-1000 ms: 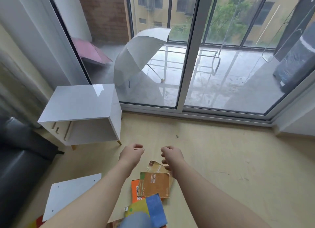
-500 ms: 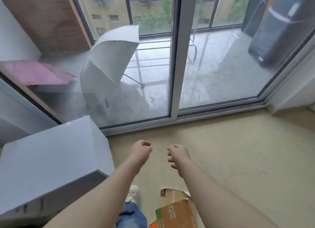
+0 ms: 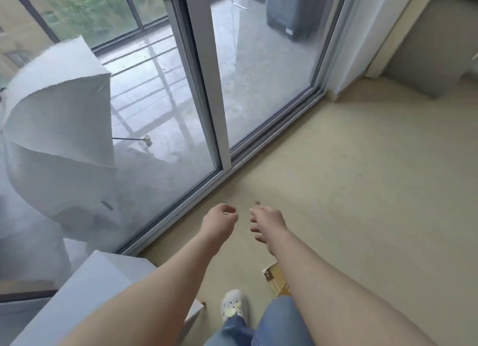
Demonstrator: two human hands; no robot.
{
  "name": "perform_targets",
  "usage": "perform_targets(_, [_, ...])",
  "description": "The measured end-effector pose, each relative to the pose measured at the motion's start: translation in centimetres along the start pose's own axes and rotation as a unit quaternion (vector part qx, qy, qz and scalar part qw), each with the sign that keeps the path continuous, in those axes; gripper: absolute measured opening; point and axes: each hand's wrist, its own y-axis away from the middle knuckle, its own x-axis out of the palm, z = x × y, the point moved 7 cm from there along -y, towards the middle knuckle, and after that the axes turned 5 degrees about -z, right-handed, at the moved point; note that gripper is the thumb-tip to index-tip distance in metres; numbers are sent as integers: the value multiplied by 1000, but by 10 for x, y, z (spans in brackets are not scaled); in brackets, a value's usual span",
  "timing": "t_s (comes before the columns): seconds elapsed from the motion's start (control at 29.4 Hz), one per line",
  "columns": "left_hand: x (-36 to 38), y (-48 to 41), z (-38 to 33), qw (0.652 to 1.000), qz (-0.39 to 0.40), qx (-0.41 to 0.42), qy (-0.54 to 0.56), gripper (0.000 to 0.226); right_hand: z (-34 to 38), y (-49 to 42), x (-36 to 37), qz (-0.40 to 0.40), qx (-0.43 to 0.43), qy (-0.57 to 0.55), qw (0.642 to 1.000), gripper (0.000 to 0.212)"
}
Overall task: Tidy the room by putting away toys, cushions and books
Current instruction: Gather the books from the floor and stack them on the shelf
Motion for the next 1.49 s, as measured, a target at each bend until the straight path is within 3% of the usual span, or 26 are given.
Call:
perform_targets(0.14, [11, 0, -16, 998, 22, 45, -24, 28, -15, -5, -9, -24, 4, -12, 1000, 8])
perform_targets(0.41, [45, 5, 33, 993, 85, 18, -75, 27, -92, -9, -27, -78, 86, -52, 992, 5])
perform_targets(0.58, [99, 30, 44, 982, 155, 22, -107, 28, -140, -2, -61, -112, 129, -97, 981, 13])
perform_targets(0.85, [177, 59, 56, 968, 193, 43, -154, 27, -204, -11, -112, -137, 148, -136, 970, 9])
perform_targets(1.22, [317, 45, 157, 961, 206, 18, -184, 26, -364, -83, -164, -139, 198, -110, 964, 18])
perform_targets(1.43, [384, 7, 242, 953, 223, 4, -204, 25, -449, -148, -148, -137, 230, -94, 959, 25])
perform_targets(1.49, [403, -14, 267, 953, 224, 2, -206, 26, -468, -173, -138, -136, 227, -96, 959, 19])
